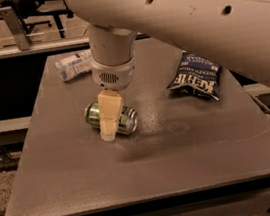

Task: Pick green can

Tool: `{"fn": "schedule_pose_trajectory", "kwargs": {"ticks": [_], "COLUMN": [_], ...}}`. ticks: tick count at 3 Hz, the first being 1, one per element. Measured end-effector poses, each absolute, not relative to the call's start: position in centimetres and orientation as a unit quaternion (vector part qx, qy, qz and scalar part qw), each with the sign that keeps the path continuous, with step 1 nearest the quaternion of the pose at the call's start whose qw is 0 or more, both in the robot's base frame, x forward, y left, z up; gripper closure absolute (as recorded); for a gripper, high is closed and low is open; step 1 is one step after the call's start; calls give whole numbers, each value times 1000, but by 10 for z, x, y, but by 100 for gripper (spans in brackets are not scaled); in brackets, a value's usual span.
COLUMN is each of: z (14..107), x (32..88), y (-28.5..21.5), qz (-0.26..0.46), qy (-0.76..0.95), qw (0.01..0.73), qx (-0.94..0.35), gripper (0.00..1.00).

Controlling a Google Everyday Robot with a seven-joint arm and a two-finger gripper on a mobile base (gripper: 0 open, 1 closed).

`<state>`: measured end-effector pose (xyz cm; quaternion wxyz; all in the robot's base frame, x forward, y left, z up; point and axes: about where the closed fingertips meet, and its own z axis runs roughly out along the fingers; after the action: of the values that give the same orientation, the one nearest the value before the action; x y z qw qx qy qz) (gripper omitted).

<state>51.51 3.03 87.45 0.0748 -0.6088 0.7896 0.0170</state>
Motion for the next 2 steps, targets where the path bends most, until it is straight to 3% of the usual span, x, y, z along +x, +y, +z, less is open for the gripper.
{"fn": "schedule_pose_trajectory", "kwargs": {"ticks": [2], "z": [853], "x": [516], "y": [38], "qz": [12], "qy": [793], "qw": [54], "qx": [-607], "gripper": [0]}}
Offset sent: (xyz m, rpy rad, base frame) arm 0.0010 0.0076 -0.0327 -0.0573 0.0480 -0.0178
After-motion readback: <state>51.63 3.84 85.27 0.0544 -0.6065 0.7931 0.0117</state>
